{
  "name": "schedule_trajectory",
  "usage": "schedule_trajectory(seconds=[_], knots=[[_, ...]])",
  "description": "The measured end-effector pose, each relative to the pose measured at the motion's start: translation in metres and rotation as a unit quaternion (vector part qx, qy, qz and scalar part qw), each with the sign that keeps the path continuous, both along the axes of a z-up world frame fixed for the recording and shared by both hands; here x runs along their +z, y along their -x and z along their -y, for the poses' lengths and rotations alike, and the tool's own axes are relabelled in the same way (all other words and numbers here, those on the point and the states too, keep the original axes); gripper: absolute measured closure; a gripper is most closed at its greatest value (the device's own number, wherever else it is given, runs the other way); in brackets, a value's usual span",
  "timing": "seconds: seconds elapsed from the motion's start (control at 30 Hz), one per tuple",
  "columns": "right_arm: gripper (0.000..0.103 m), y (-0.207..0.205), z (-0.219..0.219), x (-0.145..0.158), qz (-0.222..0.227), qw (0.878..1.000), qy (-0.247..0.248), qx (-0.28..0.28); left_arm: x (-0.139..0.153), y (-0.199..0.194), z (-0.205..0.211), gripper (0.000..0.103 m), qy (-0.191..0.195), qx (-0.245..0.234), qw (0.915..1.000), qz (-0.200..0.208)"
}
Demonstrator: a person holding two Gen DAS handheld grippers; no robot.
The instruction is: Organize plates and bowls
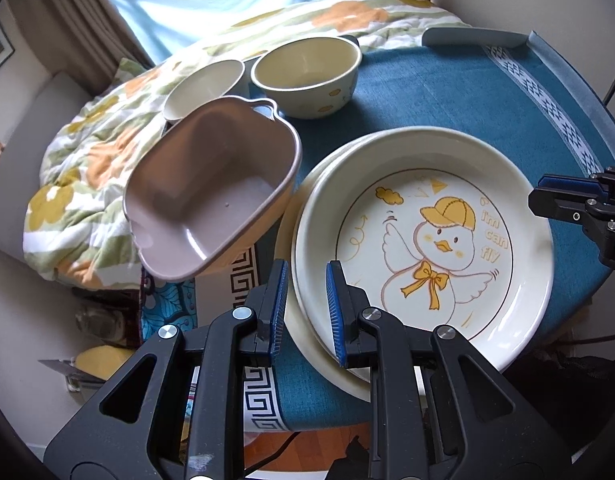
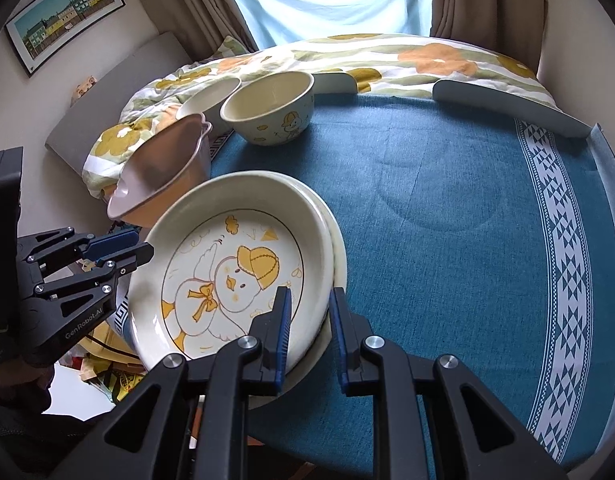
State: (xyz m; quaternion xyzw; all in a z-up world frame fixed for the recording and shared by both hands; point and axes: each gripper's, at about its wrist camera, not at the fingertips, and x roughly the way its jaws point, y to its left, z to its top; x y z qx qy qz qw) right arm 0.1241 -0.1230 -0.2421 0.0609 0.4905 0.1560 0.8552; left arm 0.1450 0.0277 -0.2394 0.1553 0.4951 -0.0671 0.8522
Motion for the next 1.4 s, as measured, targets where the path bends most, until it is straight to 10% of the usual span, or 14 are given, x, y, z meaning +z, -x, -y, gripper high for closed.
schedule_trajectory(seconds=[0.17,0.23,0.33,0.4,0.47,0.53,1.07,1.4], knots=[[0.080,-0.001,0.007,0.017,0.023,1.000,-0.012,-0.010,0.022,-0.007,-0.010,0.086,0.038,0.027,0.9989,-0.007],[0.038,-0.003,0.010,0.024,0.037,0.999,-0.022,-0.002,0.029,-0.009,-0.014,0.085,0.053,0.043,0.9976,-0.007],[0.018,-0.006,0.013,0.037,0.055,0.998,-0.036,0.009,0.038,-0.010,-0.018,0.083,0.064,0.066,0.9957,-0.011],[0.018,-0.008,0.015,0.044,0.058,0.997,-0.038,0.019,0.041,-0.010,-0.020,0.071,0.074,0.078,0.9940,-0.021],[0.018,-0.012,0.015,0.049,0.059,0.997,-0.039,0.034,0.045,-0.007,-0.020,0.024,0.073,0.090,0.9931,-0.017],[0.018,-0.016,0.015,0.052,0.056,0.996,-0.043,0.047,0.054,-0.002,-0.022,0.009,0.069,0.107,0.9918,0.004],[0.001,-0.079,-0.045,0.073,0.079,0.984,-0.052,0.152,0.063,-0.024,-0.120,0.007,0.186,0.235,0.9539,0.014],[0.001,-0.139,-0.122,0.030,-0.035,0.982,-0.033,0.185,0.007,-0.066,-0.164,0.017,0.276,0.242,0.9289,-0.050]])
